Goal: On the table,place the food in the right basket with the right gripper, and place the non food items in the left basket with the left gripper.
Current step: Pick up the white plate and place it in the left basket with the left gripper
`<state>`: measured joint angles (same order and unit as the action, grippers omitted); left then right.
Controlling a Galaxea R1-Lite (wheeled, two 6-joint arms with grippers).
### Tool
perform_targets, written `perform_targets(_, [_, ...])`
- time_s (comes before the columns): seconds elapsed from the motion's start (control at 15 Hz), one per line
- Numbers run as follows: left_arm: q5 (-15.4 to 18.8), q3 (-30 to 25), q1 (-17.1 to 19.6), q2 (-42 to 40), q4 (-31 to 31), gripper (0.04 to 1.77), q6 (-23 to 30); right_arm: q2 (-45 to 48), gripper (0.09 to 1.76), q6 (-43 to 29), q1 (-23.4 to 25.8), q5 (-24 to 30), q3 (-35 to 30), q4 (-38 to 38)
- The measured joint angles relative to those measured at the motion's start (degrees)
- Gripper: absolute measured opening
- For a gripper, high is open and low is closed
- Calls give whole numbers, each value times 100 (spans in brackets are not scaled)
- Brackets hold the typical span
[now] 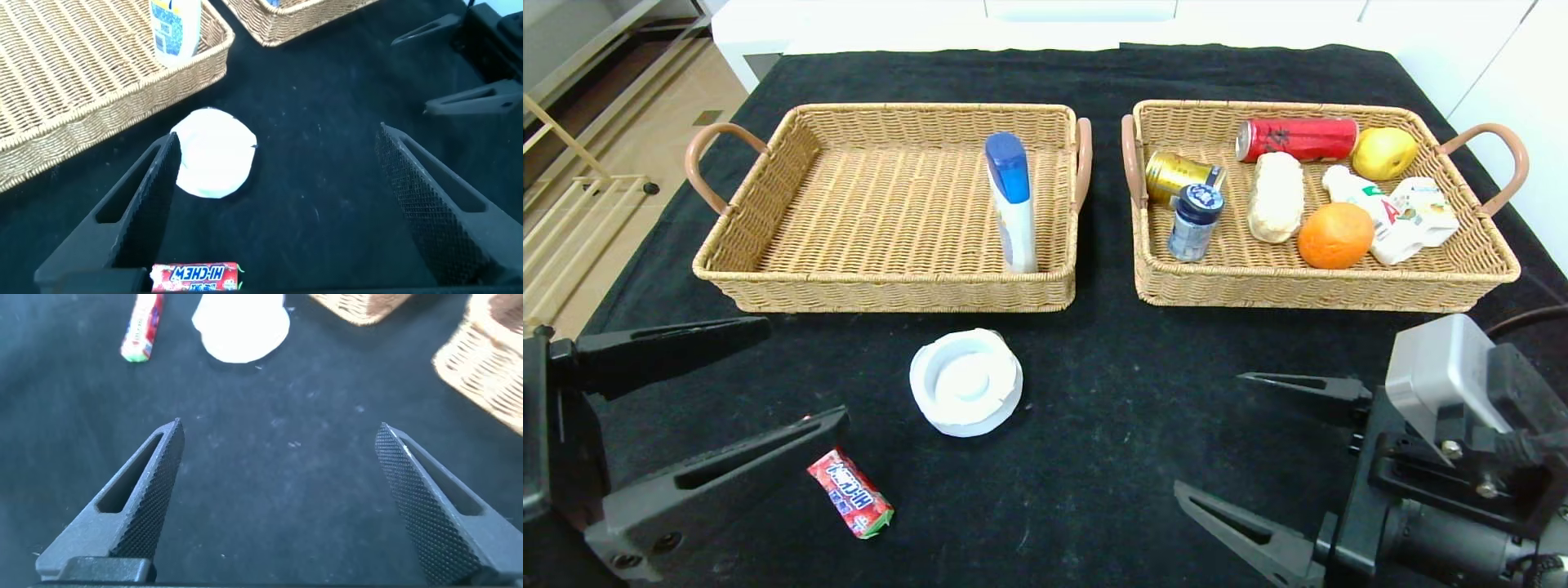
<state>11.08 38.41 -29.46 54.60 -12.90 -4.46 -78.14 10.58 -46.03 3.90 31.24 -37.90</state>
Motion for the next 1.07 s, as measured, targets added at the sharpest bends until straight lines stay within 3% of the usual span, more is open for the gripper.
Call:
perform_targets(0.13, [-52,-40,-123,28,0,172,0,56,170,39,310,288,-360,-380])
perform_targets(0.33, [-605,-79,-430,165,-11,172,-5,85,170,28,822,913,-798,-1146])
perform_targets(0.53, [-941,74,-581,396,80,172,-105,129,170,-6,1112,985,-906,-1268])
perform_targets(1.07, [-1351,686,-490,761,1382,172,-49,358,170,35,1073,940,-1107,-1276])
